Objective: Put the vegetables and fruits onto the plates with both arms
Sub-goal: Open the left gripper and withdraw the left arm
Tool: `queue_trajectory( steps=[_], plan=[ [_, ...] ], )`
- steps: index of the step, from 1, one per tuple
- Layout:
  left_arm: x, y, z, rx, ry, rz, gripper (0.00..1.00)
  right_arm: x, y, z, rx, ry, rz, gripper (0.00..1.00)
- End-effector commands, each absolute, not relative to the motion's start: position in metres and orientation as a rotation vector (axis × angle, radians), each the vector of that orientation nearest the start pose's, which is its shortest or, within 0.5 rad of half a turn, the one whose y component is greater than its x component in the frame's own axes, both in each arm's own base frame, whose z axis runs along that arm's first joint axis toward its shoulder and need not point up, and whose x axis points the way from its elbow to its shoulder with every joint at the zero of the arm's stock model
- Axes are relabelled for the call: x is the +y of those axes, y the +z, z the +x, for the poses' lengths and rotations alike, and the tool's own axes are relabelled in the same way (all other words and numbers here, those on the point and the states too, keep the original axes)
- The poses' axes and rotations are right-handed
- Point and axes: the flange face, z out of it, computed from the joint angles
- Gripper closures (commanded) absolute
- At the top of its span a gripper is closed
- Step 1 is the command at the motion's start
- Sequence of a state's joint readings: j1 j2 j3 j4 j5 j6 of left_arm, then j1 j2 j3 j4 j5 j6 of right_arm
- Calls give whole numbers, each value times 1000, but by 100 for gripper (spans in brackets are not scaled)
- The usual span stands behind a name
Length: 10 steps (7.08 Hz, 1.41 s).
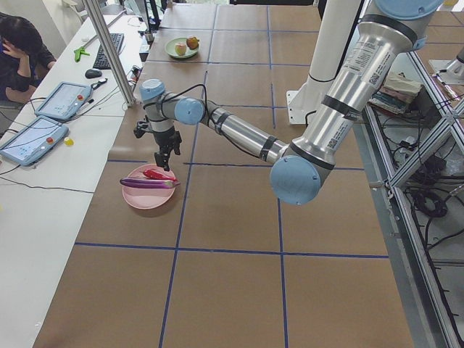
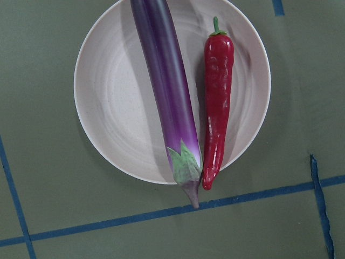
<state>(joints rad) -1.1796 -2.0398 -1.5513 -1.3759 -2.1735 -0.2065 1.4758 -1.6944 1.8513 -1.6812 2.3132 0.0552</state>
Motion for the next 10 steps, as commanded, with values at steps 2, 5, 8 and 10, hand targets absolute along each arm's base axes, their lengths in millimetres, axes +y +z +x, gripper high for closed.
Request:
queue_trajectory(
  steps=[2, 5, 8, 10],
  plan=[
    [-608, 455, 157, 648, 247, 56, 0, -437, 593, 25, -742, -65, -8, 0],
    [-526, 564, 39, 802, 194, 81, 0, -429, 598, 26, -741, -58, -22, 0],
    [-481, 610, -51, 805, 118, 31, 0, -429, 599, 26, -746, -55, -24, 0],
    [-462, 628, -63, 784, 173, 45, 0, -429, 599, 25, -756, -52, -29, 0]
  ],
)
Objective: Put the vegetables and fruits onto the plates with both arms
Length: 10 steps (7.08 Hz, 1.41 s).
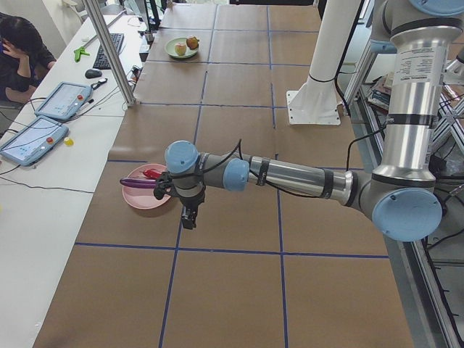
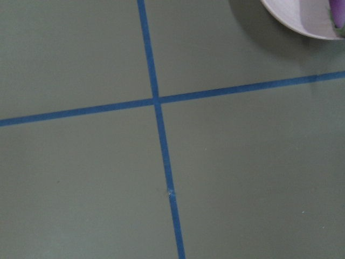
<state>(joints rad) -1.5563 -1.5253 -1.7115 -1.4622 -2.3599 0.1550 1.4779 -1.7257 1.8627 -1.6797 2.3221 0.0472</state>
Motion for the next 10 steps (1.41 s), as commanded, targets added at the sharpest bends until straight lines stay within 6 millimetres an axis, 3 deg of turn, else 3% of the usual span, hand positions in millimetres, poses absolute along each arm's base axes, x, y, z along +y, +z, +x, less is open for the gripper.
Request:
queue_trajectory(
  steps=[1, 2, 10],
  plan=[
    [-456, 633, -62, 791, 164, 31, 0, -429, 599, 25, -759, -52, -29, 0],
    [-459, 620, -63, 779, 186, 72, 0, -429, 599, 25, -759, -51, -30, 0],
    [-456, 630, -63, 772, 186, 79, 0, -429, 600, 23, -783, -51, -36, 0]
  ],
)
